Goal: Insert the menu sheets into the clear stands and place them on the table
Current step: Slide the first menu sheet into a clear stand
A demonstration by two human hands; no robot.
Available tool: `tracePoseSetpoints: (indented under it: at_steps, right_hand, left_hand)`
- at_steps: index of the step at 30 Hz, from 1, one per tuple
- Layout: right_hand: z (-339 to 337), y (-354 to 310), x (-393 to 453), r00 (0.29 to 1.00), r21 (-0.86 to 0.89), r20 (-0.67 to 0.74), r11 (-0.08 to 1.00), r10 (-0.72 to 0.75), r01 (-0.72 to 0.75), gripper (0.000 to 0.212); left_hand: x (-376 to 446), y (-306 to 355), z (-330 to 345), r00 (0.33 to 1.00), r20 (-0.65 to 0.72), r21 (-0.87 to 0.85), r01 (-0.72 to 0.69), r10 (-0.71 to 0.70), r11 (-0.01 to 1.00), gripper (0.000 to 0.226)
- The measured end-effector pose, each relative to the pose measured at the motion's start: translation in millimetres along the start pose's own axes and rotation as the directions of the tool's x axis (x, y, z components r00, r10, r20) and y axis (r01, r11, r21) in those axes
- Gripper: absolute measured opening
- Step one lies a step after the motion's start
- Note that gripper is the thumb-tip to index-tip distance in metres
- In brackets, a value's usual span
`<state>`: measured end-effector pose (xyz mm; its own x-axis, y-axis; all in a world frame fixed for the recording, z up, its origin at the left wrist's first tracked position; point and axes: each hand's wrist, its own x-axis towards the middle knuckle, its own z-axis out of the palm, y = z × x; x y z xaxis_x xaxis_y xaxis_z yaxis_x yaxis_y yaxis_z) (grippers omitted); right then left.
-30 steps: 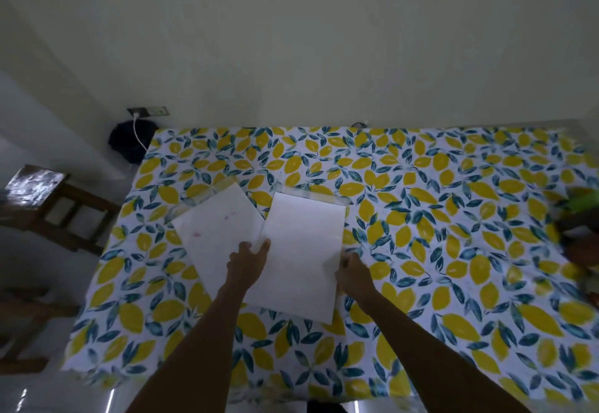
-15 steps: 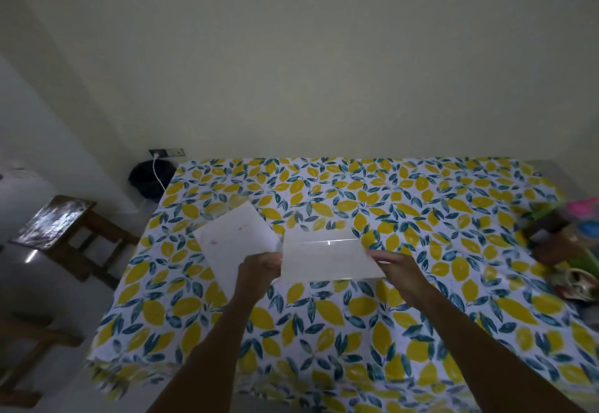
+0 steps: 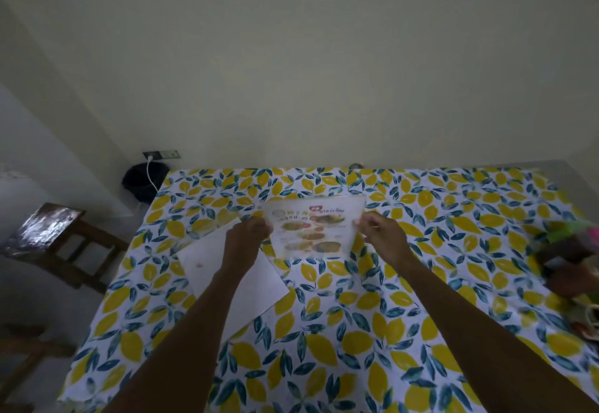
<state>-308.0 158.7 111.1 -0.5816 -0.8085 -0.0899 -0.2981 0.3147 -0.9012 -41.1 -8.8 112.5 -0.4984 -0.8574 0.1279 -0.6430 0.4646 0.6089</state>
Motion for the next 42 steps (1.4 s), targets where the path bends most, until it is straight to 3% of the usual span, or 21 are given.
tracePoseSetpoints:
  at_steps: [3,8,18,24,32,42]
  right_hand:
    - [12,14,31,1.000,0.026,-0.029,1.000,-0.008,0.008,0.008]
    - [30,33,56,0.995,0.048,-0.099,0.999,-0.014,0.019,0.018]
    - [40,54,71,0.995,0.113,-0.101,0.993,-0.017,0.028,0.018]
    - [46,56,67,0.994,0.192,-0.107,0.981,0.017,0.004,0.010]
    - [52,62,61,0.989,0.151,-0.146,0.988,0.005,0.017,0.007]
    - [70,51,27,0.929,0.098,-0.303,0.977,0.213,-0.192,0.028]
  left_hand:
    - [26,-1,15,0.989,-0.004,-0.107,0.147,-0.148,0.983,0.028]
    - [54,-15,26,0.978,0.051,-0.143,0.207,-0.202,0.968,0.017]
    - [67,-21,36,0.978,0.084,-0.130,0.200,-0.190,0.971,0.002]
    - [68,-27,39,0.975,0.097,-0.092,0.209,-0.200,0.974,0.020]
    - [60,-26,42,0.970,0.098,-0.172,0.237,-0.222,0.956,0.020]
    - [40,-28,48,0.968,0.079,-0.155,0.247,-0.237,0.957,0.030]
